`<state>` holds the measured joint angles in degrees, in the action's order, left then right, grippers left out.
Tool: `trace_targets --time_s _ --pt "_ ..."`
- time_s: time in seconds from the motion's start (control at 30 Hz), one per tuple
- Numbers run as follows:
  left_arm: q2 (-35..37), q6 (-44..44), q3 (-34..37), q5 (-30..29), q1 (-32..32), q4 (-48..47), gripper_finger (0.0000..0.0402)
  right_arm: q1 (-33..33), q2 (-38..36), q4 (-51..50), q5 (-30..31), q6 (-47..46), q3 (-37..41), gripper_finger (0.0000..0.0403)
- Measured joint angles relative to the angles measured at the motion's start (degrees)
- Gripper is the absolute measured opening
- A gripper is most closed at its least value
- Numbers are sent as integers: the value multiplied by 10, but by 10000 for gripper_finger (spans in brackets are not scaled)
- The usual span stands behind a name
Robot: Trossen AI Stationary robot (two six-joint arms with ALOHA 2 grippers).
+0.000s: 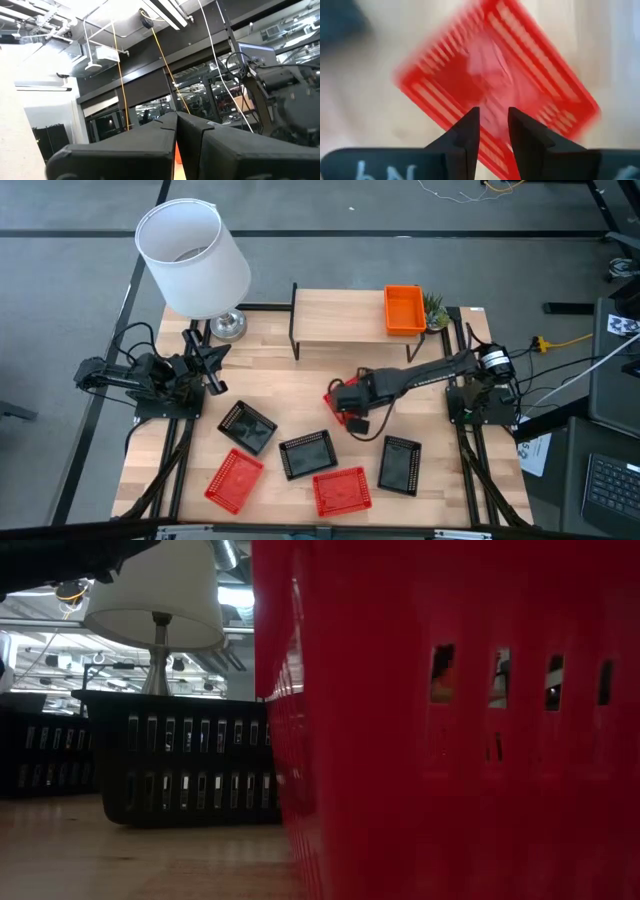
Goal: Stack baskets on shelf by color
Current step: Put the top red bin on the shelf
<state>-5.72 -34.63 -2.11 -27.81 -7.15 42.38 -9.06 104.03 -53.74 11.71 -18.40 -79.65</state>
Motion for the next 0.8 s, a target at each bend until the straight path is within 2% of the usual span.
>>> trace_targets --time_s 0.17,0.3,0.53,0.67,0.8 --pt "0 1 0 0 0 -4 0 -5 3 114 -31 -69 -26 101" --pt "0 1 0 0 0 -14 0 -23 33 188 -48 -53 -36 101" --pt "0 2 0 -1 0 -14 0 -24 87 149 -62 -75 -38 101" --pt "0 2 0 -1 0 -14 0 -26 90 118 -67 -100 -38 101" --pt "0 2 0 -1 0 -13 0 -33 88 46 -72 -141 -39 101"
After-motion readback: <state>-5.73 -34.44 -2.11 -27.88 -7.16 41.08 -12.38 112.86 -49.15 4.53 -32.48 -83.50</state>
